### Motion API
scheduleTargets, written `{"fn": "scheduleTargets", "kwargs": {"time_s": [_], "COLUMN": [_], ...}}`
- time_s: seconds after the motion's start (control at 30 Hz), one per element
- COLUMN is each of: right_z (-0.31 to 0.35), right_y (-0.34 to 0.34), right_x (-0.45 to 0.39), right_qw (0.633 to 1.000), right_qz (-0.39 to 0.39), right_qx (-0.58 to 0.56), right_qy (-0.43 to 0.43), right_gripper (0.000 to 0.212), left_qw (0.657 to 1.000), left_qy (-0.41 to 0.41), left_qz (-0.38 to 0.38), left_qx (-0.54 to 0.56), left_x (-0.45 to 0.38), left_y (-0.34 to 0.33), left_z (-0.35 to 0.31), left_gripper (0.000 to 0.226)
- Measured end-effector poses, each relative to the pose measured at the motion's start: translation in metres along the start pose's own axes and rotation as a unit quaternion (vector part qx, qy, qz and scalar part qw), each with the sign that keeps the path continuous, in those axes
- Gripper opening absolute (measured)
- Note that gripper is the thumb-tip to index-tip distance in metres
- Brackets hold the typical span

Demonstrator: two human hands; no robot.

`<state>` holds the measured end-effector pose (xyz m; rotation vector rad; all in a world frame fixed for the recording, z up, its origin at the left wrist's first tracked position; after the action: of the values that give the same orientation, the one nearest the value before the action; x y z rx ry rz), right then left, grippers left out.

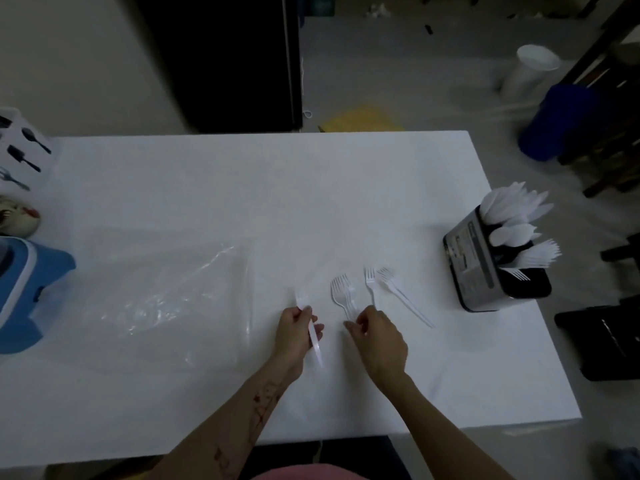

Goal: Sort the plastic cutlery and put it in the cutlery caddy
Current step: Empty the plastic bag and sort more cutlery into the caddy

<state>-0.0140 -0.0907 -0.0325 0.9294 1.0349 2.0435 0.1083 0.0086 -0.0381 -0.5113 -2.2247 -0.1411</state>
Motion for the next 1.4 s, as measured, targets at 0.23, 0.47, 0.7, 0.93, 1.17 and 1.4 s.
{"fn": "scheduleTargets", "kwargs": {"time_s": [0.23, 0.47, 0.7, 0.93, 1.17, 1.4], "right_z": [0.003, 0.006, 0.003, -0.001, 0.009, 0.016], "right_y": [-0.002, -0.003, -0.006, 0.004, 0.016, 0.008], "right_x": [-0.003, -0.007, -0.005, -0.008, -0.001, 0.009], "right_qw": [0.997, 0.994, 0.996, 0.998, 0.998, 0.974], "right_qz": [0.015, 0.022, 0.027, 0.045, 0.012, 0.097], "right_qx": [0.08, 0.106, 0.083, 0.051, 0.025, -0.037], "right_qy": [-0.014, -0.02, -0.019, -0.007, 0.061, 0.2], "right_gripper": [0.009, 0.011, 0.011, 0.01, 0.014, 0.018], "left_qw": [1.0, 0.994, 0.993, 0.994, 0.992, 0.978], "left_qy": [0.016, 0.071, 0.066, 0.06, 0.08, 0.093], "left_qz": [0.001, 0.024, 0.025, 0.032, 0.051, 0.061], "left_qx": [-0.007, 0.081, 0.098, 0.087, 0.079, 0.175], "left_x": [0.003, 0.003, 0.007, 0.007, 0.003, 0.007], "left_y": [0.0, -0.007, -0.007, -0.008, -0.014, -0.019], "left_z": [0.004, 0.004, 0.006, 0.006, 0.011, 0.007], "left_gripper": [0.018, 0.024, 0.023, 0.008, 0.027, 0.029]}}
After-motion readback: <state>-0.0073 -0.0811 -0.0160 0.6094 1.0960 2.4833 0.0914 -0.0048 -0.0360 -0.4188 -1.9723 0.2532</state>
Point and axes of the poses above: each hand's wrist, its own x-axis away from the middle knuckle, its own y-axis out of the back of the hand, z = x × y, the point moved 2 cm from there along -x, towards the middle knuckle, and after that the axes turned 1 degree about x, right-handed, at the moved point
